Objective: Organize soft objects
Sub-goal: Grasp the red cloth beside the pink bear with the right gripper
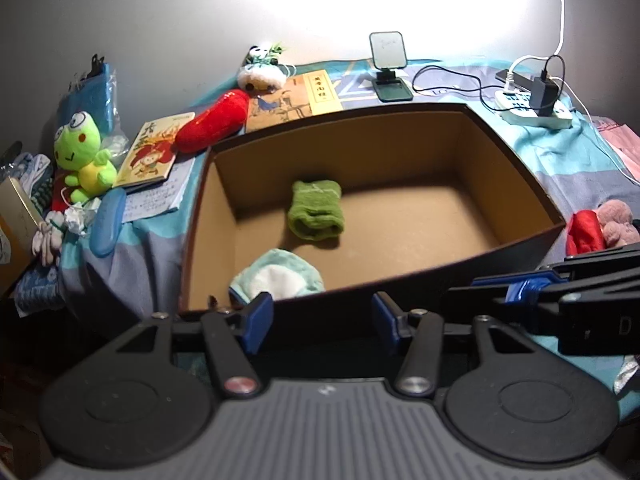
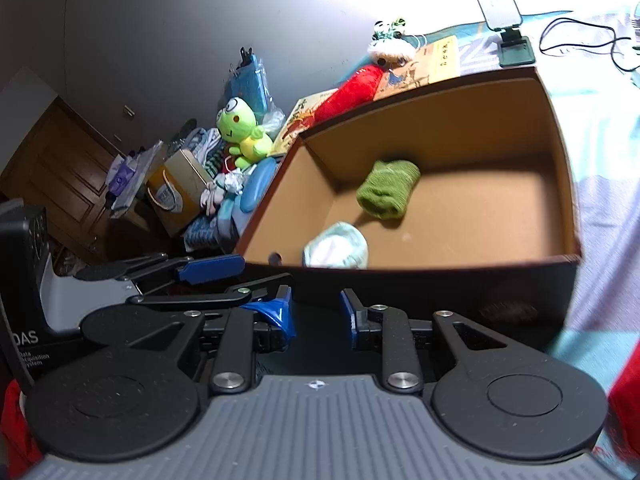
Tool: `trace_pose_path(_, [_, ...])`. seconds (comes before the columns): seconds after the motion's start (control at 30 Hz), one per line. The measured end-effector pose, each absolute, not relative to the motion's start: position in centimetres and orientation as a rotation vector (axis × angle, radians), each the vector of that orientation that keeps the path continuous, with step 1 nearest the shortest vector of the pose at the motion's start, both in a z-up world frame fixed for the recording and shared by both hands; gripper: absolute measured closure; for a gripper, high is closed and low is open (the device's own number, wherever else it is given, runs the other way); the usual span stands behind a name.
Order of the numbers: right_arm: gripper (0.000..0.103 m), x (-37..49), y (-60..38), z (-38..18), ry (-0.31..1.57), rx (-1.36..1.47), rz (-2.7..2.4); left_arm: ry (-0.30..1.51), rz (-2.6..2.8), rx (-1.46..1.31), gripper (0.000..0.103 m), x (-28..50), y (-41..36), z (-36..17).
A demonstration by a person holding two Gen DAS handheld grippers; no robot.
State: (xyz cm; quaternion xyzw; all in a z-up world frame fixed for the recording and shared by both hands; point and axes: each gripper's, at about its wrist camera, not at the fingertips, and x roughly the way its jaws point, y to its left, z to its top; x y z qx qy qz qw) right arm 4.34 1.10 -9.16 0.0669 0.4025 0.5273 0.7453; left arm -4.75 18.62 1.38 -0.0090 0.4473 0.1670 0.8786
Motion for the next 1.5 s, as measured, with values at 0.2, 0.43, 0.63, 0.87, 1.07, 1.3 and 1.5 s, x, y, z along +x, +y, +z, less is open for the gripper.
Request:
trace_pose_path(0.2, [0.094,4.1,-1.8,-10.1,0.904,0.128,1.141,0.953,0.328,-0.013,0.049,-4.5,15.5,0.8])
trace_pose_path(0.43, [0.094,4.3,-5.6,-11.3,0.921,0.115,1.1,0.977,0.282,-0.006,0.049,-3.5,11.7,-0.2])
trace_pose_path(0.63, [0.094,5.0,-9.7,-12.1,0.922,0.105,1.027,1.0,0.197,-0.009,0.048,-2.1,8.1,-1.4])
trace_pose_path(0.87, [0.094,6.6,-15.5,-12.5,0.928,0.139,0.917,1.017,0.055,-0.01,0.047,0.0,4.0,-2.8])
trace_pose_path(1.07, [0.094,8.1,-19.7,-12.2,0.902,0.188,0.828,0.991,-0.089,-0.05,0.045,1.7,1.4,-3.4])
trace_pose_path(1.3, [0.094,10.7,-22.1,-12.1,0.878,0.284,0.781,0.977,-0.225,-0.13,0.042,3.9,-0.3,-5.9])
trace_pose_path(1.5, [0.093,13.4,-20.9,-12.0,0.871,0.261,0.798,1.011,-0.233,-0.19,0.041,5.1,0.3,-8.5])
